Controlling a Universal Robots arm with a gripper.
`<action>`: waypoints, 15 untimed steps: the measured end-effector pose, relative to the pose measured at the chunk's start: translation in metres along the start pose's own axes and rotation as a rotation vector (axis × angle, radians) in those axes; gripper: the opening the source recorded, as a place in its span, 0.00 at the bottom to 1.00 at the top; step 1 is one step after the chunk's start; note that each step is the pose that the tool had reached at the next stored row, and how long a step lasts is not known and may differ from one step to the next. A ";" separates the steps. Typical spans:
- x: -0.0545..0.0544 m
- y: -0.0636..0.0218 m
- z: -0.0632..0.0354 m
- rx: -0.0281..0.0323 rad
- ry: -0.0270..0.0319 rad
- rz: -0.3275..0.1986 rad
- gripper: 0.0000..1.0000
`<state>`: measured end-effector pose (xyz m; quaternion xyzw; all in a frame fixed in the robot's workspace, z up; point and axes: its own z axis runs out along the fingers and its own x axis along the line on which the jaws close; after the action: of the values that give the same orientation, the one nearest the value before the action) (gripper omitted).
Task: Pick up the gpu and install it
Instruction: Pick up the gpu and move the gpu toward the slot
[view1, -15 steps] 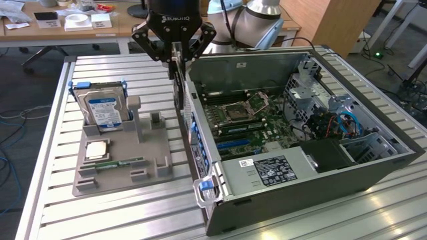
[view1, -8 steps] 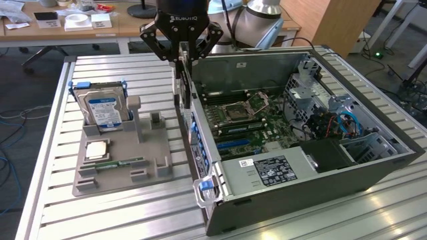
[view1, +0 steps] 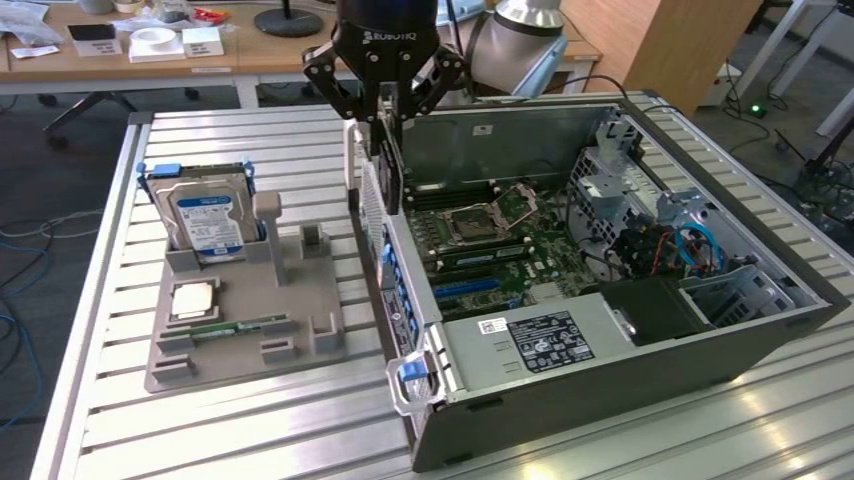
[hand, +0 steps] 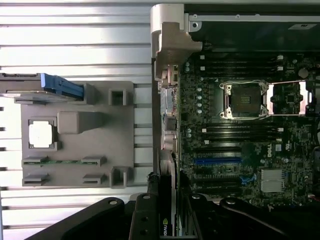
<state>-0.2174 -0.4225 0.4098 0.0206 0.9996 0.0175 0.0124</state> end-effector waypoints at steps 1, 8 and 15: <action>-0.002 0.0001 0.0000 0.0000 0.0000 0.000 0.26; -0.014 0.0010 0.0003 -0.0002 0.0001 0.000 0.26; -0.023 0.0018 0.0006 -0.0003 0.0000 0.000 0.26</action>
<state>-0.1940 -0.4217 0.4098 0.0206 0.9996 0.0177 0.0124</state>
